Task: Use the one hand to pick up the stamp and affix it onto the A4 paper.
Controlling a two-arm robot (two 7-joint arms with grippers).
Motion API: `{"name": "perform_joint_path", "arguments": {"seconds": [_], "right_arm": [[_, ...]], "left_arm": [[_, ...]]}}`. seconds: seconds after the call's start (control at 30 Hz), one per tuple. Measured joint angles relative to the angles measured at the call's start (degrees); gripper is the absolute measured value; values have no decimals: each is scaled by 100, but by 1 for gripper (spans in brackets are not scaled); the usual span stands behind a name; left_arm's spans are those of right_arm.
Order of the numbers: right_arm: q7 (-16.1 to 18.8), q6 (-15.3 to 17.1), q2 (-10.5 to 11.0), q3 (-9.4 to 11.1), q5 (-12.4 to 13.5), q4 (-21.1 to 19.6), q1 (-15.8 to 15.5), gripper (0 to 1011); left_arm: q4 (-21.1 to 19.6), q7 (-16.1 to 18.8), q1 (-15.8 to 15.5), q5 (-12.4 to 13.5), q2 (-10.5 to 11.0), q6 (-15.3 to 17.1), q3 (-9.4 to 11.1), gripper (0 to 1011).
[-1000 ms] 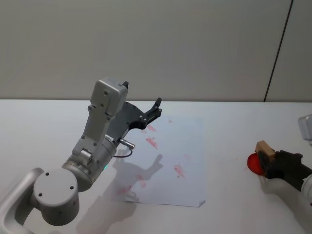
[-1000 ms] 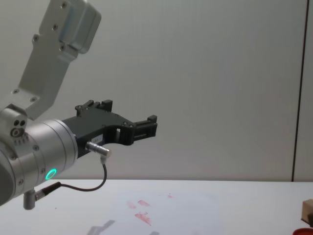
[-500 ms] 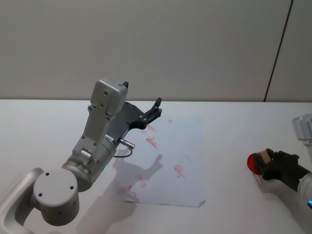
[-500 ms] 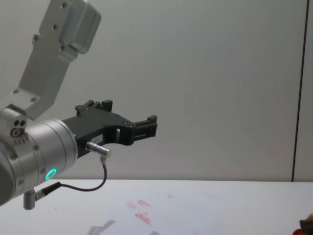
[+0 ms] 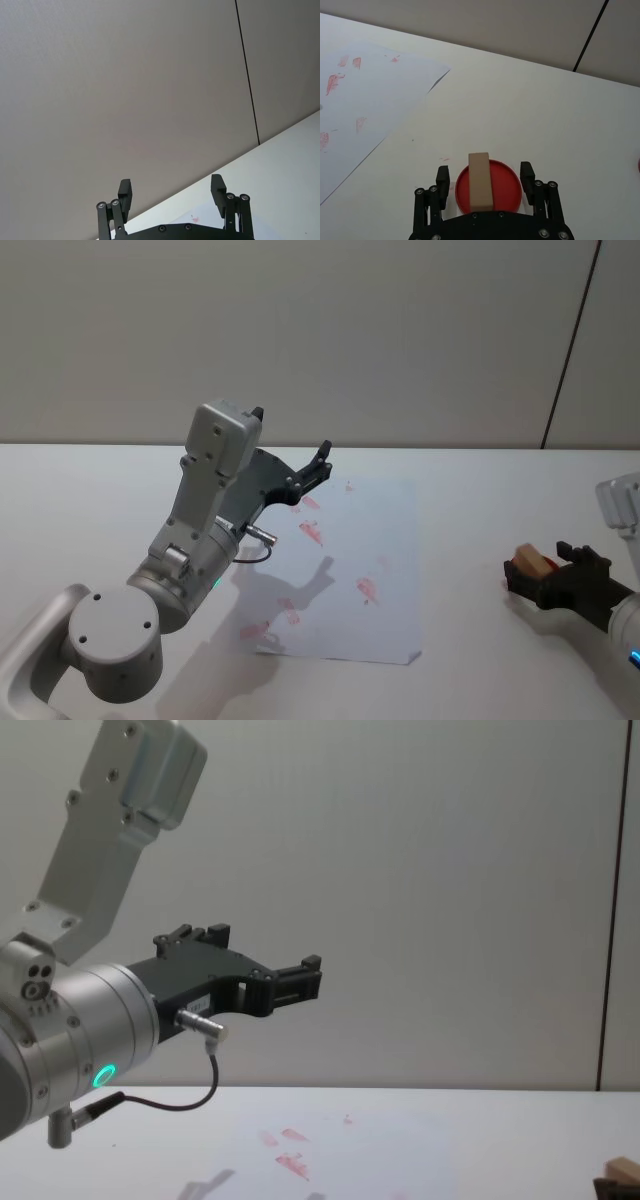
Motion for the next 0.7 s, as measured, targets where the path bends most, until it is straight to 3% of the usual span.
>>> {"name": "perform_joint_path", "arguments": {"seconds": [0.2,0.7], "right_arm": [[2,7,-3,-4,-7,6,5,998],[1,16,-9,-7,-15,15,12,1001]], "left_arm": [[0,0,0,0,0,0,0,1003],[0,0,0,0,0,0,0,1003]]}}
